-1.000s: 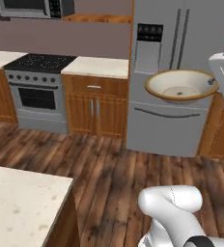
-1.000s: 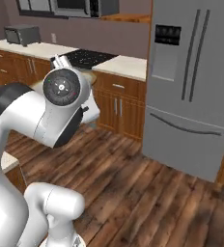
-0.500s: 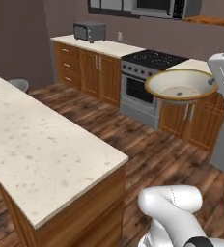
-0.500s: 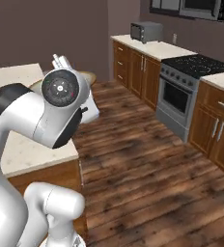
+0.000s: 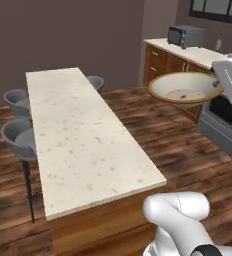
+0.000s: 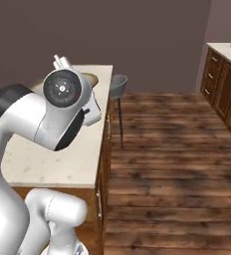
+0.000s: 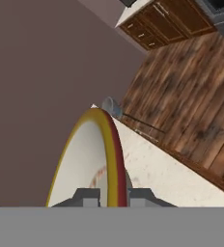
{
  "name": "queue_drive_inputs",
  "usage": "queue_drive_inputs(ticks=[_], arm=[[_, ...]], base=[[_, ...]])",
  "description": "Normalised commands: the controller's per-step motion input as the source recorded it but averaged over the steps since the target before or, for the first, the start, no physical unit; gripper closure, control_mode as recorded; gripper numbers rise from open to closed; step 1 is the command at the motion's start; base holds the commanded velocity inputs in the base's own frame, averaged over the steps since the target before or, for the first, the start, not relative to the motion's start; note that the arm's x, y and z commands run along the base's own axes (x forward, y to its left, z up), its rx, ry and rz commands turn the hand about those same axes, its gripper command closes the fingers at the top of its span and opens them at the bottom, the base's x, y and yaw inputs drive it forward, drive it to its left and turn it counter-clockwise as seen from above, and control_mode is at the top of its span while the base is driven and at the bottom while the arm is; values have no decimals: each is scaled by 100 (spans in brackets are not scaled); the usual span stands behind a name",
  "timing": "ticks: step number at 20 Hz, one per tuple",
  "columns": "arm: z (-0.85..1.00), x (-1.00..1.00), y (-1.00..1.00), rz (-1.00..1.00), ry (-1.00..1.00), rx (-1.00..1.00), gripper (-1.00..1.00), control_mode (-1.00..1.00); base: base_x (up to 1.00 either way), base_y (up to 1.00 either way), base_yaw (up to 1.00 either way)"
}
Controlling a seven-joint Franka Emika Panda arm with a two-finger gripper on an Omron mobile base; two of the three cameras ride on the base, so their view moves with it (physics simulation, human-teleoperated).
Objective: Pick up the bowls from the cabinet and place each bowl in front of a stool on the dining counter.
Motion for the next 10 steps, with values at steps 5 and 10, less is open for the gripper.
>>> queue_drive_inputs(ticks=[5, 10], arm=[[0, 0, 0, 0, 0, 0, 100, 100], [0, 0, 0, 0, 0, 0, 100, 100]], base=[[40, -87, 53], [20, -100, 44]])
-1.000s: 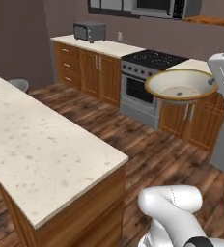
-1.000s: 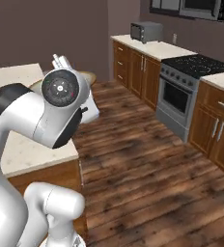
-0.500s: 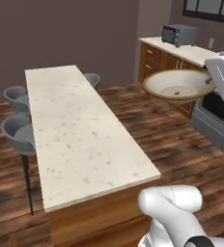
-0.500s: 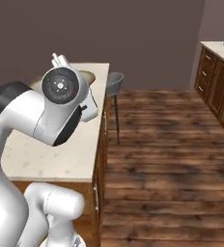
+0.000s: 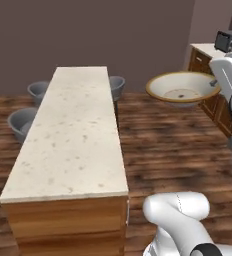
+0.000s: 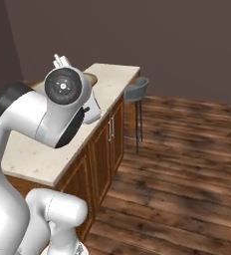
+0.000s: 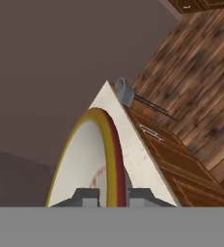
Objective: Pick up the bowls from the cabinet and place each bowl in front of a stool on the dining counter.
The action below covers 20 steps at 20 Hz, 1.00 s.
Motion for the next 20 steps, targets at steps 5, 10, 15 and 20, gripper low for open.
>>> queue_drive_inputs(ticks=[5, 10, 15, 20], arm=[[0, 0, 0, 0, 0, 0, 100, 100], [0, 0, 0, 0, 0, 0, 100, 100], [0, 0, 0, 0, 0, 0, 100, 100], [0, 0, 0, 0, 0, 0, 100, 100]], base=[[22, -100, 37], [78, -87, 30], [100, -76, 23], [100, -79, 23]])
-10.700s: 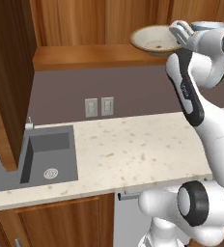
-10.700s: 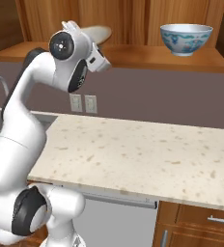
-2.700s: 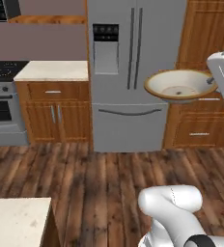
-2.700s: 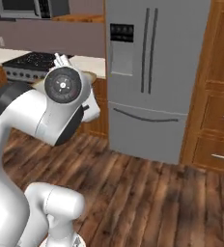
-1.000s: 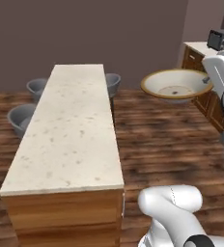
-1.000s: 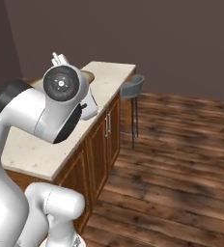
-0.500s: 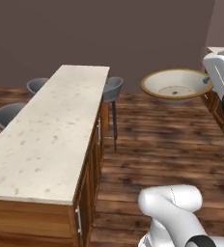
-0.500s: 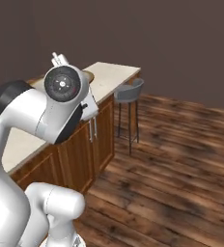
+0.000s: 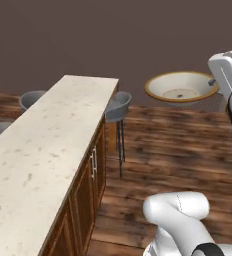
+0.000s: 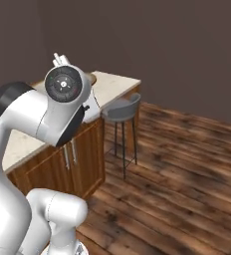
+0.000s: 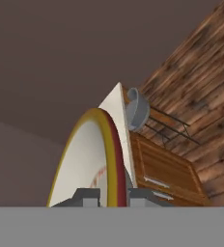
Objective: Pick up the bowls from the cabinet and place each bowl in front of a stool on the dining counter.
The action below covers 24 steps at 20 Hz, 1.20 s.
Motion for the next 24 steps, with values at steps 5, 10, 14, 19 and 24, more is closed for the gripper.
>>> queue_drive_inputs(ticks=[5, 10, 14, 19, 24], arm=[[0, 0, 0, 0, 0, 0, 100, 100], [0, 0, 0, 0, 0, 0, 100, 100], [0, 0, 0, 0, 0, 0, 100, 100], [0, 0, 0, 0, 0, 0, 100, 100], [0, 0, 0, 0, 0, 0, 100, 100]], base=[[100, -84, 25], [100, -66, 31], [100, -59, 39], [100, -57, 54], [100, -68, 56]])
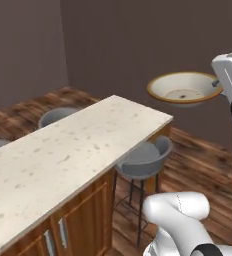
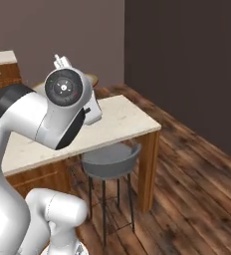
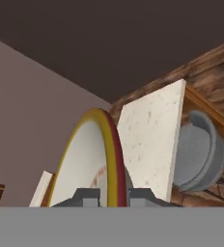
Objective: Pick up the bowls from the cabinet and place each bowl in front of a stool on the dining counter.
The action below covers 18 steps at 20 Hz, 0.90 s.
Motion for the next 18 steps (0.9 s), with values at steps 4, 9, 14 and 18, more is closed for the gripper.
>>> queue_drive_inputs(ticks=[4, 9, 14, 18], arm=[[0, 0, 0, 0, 0, 0, 100, 100], [0, 0, 0, 0, 0, 0, 100, 100], [0, 0, 0, 0, 0, 0, 100, 100], [0, 0, 0, 0, 0, 0, 100, 100]], base=[[100, -72, 56], [100, -66, 55], [100, -44, 48], [51, -6, 28]])
